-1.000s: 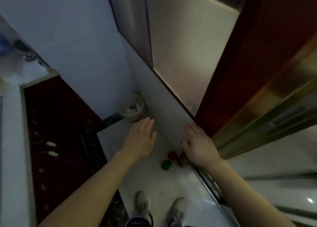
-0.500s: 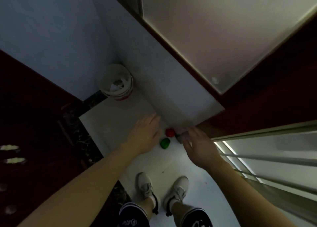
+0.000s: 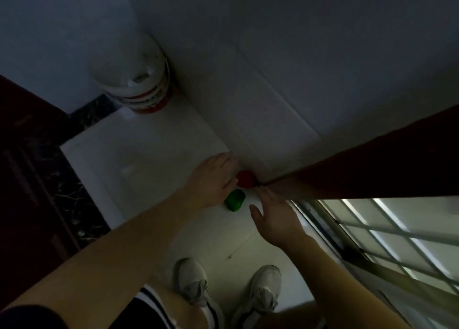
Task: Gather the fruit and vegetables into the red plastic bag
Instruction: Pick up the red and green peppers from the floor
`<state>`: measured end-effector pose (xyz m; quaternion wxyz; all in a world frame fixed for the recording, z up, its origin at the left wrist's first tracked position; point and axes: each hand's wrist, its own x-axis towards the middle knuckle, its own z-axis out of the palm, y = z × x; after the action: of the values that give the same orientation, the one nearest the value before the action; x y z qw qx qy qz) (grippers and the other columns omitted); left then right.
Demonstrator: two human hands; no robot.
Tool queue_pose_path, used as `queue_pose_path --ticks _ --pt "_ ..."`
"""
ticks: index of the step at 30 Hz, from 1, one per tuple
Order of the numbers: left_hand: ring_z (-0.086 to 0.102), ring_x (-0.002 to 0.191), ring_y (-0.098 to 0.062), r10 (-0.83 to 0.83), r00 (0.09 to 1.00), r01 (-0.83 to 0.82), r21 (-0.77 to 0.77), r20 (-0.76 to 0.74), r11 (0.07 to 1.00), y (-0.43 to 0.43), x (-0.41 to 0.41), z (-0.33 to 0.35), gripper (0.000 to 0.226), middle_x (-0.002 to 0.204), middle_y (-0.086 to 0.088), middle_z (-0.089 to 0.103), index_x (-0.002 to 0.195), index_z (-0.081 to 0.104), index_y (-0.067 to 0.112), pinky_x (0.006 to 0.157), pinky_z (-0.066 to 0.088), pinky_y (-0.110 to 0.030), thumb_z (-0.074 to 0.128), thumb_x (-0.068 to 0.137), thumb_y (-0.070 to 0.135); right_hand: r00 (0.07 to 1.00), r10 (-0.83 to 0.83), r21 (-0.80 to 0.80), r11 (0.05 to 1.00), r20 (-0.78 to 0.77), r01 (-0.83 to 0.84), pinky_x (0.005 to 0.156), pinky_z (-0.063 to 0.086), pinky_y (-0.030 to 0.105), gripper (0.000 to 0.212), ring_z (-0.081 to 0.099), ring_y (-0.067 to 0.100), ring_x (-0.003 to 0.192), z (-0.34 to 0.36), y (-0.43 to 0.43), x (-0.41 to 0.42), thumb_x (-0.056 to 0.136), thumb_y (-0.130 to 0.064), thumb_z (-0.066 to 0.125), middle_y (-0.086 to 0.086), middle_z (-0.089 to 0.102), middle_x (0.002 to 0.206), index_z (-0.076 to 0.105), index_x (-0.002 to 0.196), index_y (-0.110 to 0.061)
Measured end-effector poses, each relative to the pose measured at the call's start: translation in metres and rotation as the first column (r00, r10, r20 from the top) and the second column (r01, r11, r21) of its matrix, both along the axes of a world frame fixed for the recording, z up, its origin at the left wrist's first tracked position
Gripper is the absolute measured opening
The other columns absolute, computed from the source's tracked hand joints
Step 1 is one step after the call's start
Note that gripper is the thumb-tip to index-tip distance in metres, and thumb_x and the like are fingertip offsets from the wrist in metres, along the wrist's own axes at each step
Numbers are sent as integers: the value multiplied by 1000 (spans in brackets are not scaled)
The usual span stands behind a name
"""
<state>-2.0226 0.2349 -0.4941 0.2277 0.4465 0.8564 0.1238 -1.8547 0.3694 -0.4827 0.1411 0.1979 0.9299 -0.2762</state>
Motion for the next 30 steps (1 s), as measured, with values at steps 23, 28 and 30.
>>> queue_pose_path --ticks 23,28,30 --pt "38 136 -25 -120 990 117 52 70 992 42 -10 -310 72 152 -6 36 149 34 16 110 33 -36 55 88 48 991 -136 -104 986 -21 133 107 25 24 79 38 19 133 -305 -9 4 81 -62 49 4 44 144 33 145 -18" --pt "32 140 -20 -94 989 89 50 114 995 47 -16 -321 78 157 0 28 151 27 21 110 35 -38 63 87 47 990 -139 -134 981 5 139 108 19 20 94 30 14 136 -320 -16 0 73 -56 70 -2 36 149 26 148 -21" --pt "30 141 -19 -91 986 86 38 139 996 51 -19 -324 81 157 1 27 151 27 22 111 34 -39 65 85 49 989 -146 -129 980 33 149 110 18 21 98 27 14 138 -325 -18 -2 71 -54 72 -2 32 151 23 149 -20"
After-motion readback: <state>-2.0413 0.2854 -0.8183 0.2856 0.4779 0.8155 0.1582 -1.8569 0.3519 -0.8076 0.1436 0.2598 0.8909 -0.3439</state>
